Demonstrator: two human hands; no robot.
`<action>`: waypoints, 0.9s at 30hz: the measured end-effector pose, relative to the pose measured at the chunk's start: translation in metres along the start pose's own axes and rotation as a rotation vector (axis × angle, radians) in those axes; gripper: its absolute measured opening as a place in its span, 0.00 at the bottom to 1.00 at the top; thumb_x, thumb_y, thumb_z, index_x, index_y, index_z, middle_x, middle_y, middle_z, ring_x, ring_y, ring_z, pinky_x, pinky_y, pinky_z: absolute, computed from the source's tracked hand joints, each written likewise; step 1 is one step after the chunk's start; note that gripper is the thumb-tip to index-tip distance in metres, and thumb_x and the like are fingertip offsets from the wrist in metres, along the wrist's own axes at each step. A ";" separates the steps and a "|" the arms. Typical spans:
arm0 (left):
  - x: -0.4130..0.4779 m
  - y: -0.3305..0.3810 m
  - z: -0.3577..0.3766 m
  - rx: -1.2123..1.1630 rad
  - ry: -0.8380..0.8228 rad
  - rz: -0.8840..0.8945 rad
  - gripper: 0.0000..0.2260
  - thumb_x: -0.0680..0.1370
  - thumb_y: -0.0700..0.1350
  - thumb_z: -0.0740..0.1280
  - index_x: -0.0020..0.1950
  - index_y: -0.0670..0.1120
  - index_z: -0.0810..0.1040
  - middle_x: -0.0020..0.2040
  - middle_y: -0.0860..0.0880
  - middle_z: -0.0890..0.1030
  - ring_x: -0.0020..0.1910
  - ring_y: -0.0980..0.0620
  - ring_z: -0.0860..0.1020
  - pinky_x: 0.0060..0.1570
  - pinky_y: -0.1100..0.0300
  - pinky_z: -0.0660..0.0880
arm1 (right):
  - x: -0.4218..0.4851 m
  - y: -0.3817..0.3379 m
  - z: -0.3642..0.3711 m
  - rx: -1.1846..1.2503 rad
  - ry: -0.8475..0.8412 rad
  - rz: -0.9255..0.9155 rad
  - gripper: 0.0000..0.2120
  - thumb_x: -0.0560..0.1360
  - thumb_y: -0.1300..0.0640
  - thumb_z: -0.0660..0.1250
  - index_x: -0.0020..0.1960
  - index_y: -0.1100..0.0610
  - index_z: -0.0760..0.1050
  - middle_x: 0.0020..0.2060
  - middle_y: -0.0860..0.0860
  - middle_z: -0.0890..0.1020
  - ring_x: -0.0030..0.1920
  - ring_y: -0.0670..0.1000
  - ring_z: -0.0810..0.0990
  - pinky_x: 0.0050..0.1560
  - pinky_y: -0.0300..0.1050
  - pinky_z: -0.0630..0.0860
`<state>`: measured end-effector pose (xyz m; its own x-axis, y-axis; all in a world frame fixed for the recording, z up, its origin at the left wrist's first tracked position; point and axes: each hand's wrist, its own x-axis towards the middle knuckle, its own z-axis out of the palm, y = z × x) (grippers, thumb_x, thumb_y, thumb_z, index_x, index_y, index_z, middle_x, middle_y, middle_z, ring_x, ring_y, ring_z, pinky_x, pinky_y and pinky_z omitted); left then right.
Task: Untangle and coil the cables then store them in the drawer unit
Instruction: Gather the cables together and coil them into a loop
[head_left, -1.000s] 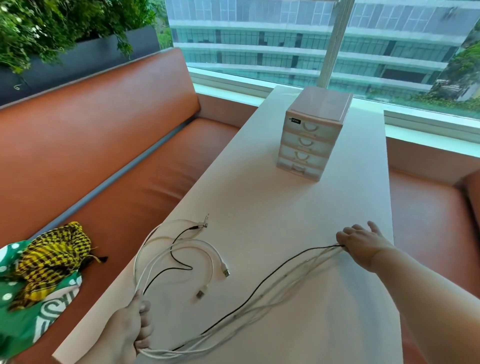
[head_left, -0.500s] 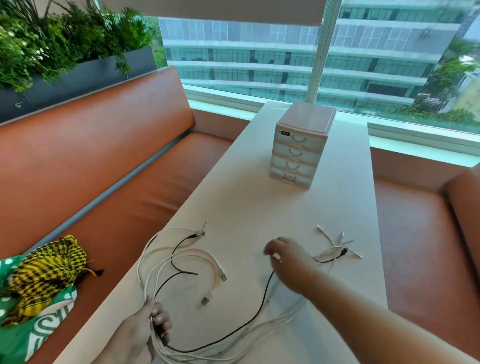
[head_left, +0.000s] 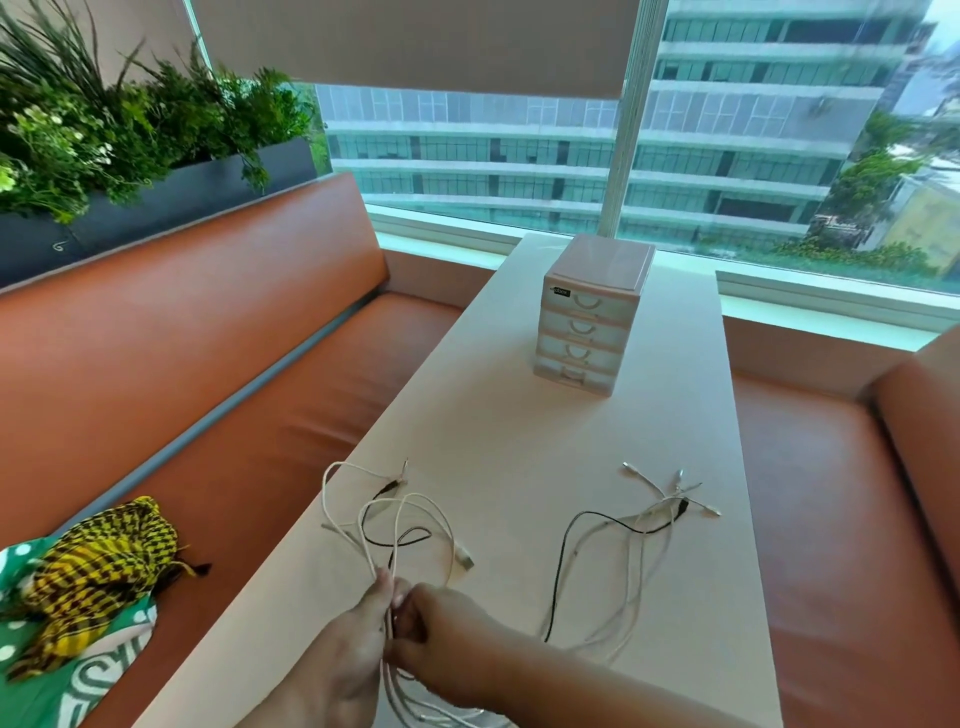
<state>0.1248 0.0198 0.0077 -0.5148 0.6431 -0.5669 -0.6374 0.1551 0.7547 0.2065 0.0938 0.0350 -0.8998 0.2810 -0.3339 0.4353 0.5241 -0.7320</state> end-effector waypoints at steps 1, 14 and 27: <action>-0.001 0.002 0.005 0.010 -0.008 0.023 0.20 0.83 0.50 0.49 0.33 0.43 0.61 0.33 0.45 0.62 0.31 0.49 0.61 0.32 0.59 0.58 | 0.001 0.001 0.002 0.035 0.021 0.020 0.06 0.78 0.55 0.63 0.43 0.53 0.68 0.38 0.53 0.73 0.43 0.51 0.72 0.42 0.44 0.67; 0.025 0.070 -0.002 -0.158 -0.014 -0.149 0.18 0.83 0.51 0.52 0.36 0.46 0.67 0.22 0.53 0.60 0.16 0.57 0.59 0.19 0.67 0.66 | -0.011 0.024 0.022 0.024 0.011 0.064 0.16 0.82 0.47 0.53 0.42 0.55 0.70 0.39 0.54 0.76 0.46 0.53 0.74 0.46 0.44 0.67; 0.036 0.118 0.000 0.040 0.025 0.004 0.18 0.84 0.50 0.49 0.36 0.48 0.65 0.20 0.55 0.58 0.15 0.59 0.55 0.17 0.70 0.54 | -0.013 0.052 0.015 -0.170 -0.159 0.136 0.21 0.80 0.41 0.54 0.56 0.57 0.73 0.58 0.60 0.76 0.61 0.60 0.74 0.59 0.50 0.68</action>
<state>0.0311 0.0613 0.0767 -0.5317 0.6252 -0.5714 -0.6120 0.1827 0.7694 0.2409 0.1050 -0.0080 -0.8202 0.2351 -0.5215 0.5393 0.6216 -0.5681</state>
